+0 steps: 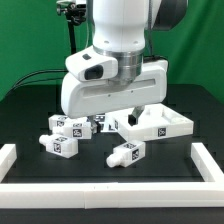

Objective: Assemble one leg

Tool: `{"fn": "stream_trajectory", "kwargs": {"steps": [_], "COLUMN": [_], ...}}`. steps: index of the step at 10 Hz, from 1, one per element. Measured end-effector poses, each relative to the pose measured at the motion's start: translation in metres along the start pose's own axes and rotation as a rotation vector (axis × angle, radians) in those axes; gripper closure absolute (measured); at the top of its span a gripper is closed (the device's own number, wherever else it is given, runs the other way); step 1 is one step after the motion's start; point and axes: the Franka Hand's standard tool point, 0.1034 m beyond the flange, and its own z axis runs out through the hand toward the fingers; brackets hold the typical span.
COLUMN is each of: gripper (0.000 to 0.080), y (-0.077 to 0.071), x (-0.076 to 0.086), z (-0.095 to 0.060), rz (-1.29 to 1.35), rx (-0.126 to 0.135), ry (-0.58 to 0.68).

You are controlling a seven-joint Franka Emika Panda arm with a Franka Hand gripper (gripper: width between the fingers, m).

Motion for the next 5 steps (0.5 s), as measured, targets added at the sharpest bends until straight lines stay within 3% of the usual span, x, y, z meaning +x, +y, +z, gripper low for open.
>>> {"fn": "stream_trajectory", "kwargs": {"steps": [3, 5], "gripper": [0.0151, 0.0151], "y": [0.0, -0.006], "x": [0.0, 0.011], "z": [0.0, -0.001], "rz": [0.004, 0.248], "rx": [0.0, -0.011], "ry": [0.0, 0.035]}}
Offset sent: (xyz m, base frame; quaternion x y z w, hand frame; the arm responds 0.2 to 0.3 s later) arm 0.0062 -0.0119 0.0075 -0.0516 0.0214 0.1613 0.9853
